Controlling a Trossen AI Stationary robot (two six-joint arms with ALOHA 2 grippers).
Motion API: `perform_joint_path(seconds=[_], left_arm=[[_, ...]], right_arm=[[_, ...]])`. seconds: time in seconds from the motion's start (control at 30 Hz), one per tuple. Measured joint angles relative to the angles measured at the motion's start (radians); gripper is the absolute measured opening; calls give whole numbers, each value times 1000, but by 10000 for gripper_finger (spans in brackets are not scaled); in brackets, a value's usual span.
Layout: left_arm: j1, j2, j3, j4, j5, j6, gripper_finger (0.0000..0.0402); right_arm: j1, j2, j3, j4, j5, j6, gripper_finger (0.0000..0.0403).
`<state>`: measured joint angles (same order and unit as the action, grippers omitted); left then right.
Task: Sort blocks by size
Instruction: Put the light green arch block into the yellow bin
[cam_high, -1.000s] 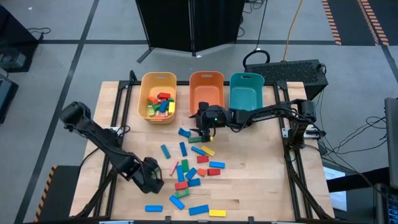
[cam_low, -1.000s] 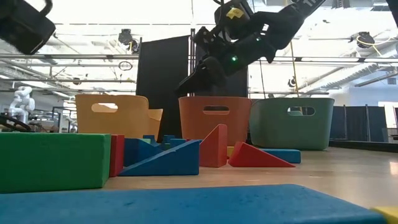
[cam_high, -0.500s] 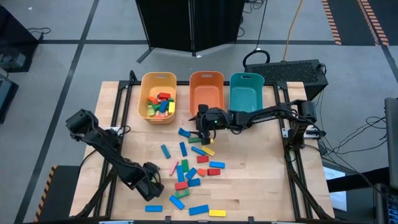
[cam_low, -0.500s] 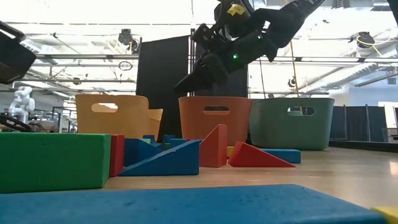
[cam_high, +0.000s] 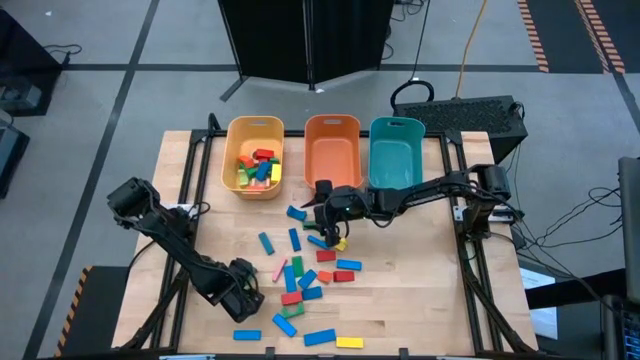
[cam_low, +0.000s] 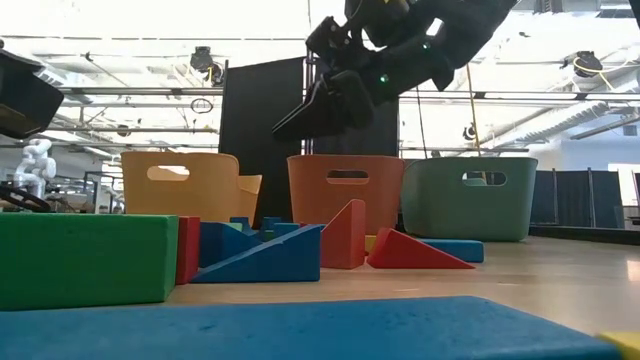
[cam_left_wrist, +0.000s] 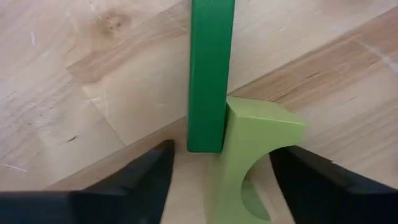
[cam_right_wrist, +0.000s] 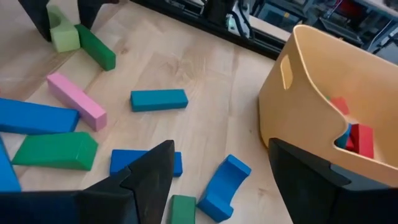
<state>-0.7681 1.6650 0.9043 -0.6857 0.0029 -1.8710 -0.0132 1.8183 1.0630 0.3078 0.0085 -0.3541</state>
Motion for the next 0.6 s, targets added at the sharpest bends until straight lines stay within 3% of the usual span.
perform_joint_path(seconds=[0.27, 0.6], left_arm=[[2, -1, 0, 0, 15, 48, 147], [2, -35, 0, -2, 23, 52, 70]], right_arm=[[-3, 0, 0, -6, 0, -2, 247], [-3, 0, 0, -29, 0, 1, 247]])
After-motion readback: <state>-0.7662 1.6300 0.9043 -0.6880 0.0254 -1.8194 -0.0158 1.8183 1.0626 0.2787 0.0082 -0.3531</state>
